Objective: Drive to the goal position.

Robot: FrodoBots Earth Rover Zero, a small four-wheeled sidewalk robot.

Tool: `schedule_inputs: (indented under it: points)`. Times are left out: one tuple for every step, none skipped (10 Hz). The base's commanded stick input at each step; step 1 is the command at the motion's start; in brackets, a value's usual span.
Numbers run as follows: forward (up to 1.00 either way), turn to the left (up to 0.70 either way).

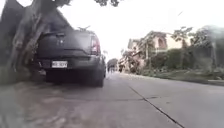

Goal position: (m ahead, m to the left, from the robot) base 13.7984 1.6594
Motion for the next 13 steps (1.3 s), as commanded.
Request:
schedule_inputs:
  points:
    - [1.0, 0.0]
    - [1.0, 0.0]
    - [1.0, 0.0]
    - [1.0, 0.0]
    - [1.0, 0.0]
    - [1.0, 0.0]
    - [1.0, 0.0]
    - [1.0, 0.0]
    - [1.0, 0.0]
    - [1.0, 0.0]
    - [1.0, 0.0]
    - [1.0, 0.0]
    - [1.0, 0.0]
